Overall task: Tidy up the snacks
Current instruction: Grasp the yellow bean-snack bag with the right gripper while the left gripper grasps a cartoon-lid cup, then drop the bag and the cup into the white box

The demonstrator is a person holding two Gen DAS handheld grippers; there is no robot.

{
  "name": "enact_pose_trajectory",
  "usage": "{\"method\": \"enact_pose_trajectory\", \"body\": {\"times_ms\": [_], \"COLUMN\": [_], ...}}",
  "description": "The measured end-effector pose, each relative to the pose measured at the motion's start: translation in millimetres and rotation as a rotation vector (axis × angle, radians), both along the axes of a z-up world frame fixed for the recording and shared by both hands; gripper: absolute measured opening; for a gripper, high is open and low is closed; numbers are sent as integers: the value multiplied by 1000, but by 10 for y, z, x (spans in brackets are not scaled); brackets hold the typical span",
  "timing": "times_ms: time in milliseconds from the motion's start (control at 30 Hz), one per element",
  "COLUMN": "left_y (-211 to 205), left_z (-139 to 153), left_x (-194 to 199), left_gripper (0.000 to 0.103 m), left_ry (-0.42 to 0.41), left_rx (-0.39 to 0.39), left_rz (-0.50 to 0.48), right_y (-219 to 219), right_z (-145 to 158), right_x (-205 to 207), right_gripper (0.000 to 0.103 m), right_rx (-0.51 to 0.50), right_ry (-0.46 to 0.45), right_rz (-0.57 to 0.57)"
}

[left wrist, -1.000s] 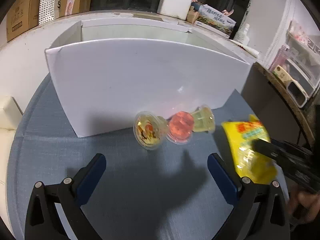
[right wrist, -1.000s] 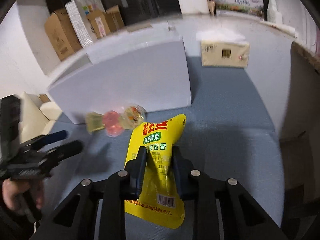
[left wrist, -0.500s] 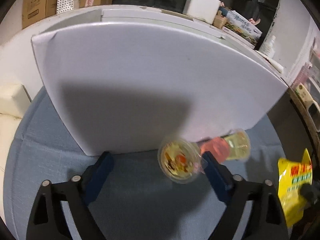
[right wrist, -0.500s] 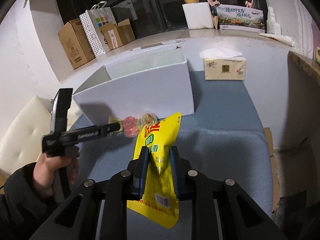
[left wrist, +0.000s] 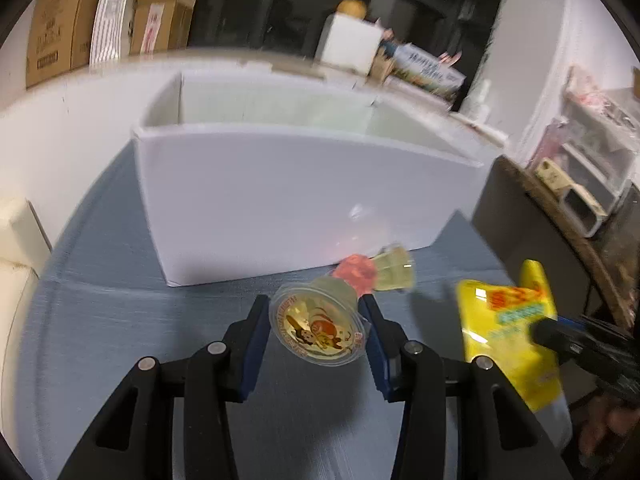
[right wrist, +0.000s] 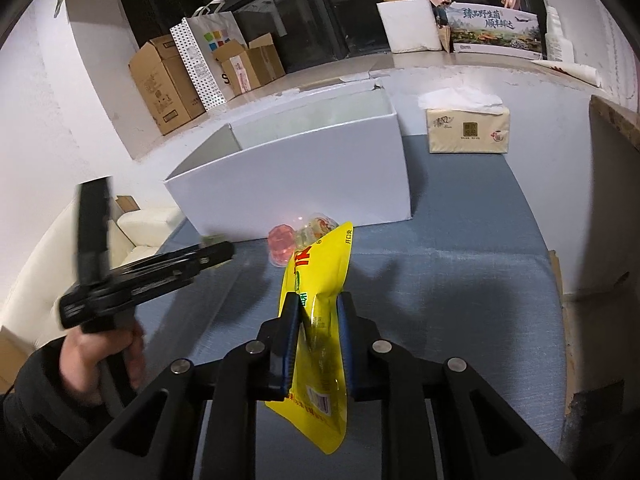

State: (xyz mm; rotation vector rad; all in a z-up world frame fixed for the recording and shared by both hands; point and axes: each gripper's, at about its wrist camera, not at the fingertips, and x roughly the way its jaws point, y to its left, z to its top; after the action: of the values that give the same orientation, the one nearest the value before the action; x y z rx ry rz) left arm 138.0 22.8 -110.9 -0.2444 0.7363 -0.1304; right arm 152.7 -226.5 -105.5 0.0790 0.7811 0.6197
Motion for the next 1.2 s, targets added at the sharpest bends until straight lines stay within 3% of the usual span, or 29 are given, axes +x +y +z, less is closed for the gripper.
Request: {"method": "enact_pose_trajectory", "body": {"times_ms": [133, 400, 467, 600, 700, 733, 767, 800, 833, 867, 900, 1100, 1200], "left_y": [131, 354, 390, 469, 508, 525, 529, 533, 532, 525, 524, 535, 531], "left_z": [330, 953, 1047, 1128, 1040, 984, 946, 885, 855, 822, 806, 817, 879], "left_x": [-266, 25, 252, 753, 1054, 1170, 1224, 1265, 1296, 1292, 1266, 1089, 925], "left_gripper": [49, 49, 49, 49, 49, 50, 51, 56, 79, 102, 103, 103, 103], "left_ry": [-84, -204, -209, -184, -136, -114, -96, -70, -54, -49, -56, -82, -92], "left_rx": [-2, 32, 38, 80, 109, 117, 122, 125, 131, 134, 134, 156, 124], "left_rz": [2, 8, 6, 18, 27, 32, 32, 35, 39, 42, 46, 35, 16], "right_y": [66, 249, 344, 461, 611, 611, 632, 657, 669, 686, 690, 620, 587], "right_z": [77, 587, 897, 1140, 1201, 1201, 1186, 1171, 1153, 1129, 1102, 1001, 973], "right_x": [12, 193, 359, 683, 1255, 1255, 1363, 1476, 1582, 1679, 1751, 1736, 1570], "right_gripper": [20, 19, 19, 19, 19, 19, 22, 35, 52, 92, 103, 103, 103], "right_rx": [7, 24, 38, 50, 47, 47, 55, 68, 75, 82, 86, 109, 93], "right_ry": [-13, -109, -166, -187, -153, -153, -137, -123, -123, -122, -109, -85, -107], "right_rz": [21, 56, 65, 63, 51, 51, 48, 43, 22, 7, -6, -1, 0]}}
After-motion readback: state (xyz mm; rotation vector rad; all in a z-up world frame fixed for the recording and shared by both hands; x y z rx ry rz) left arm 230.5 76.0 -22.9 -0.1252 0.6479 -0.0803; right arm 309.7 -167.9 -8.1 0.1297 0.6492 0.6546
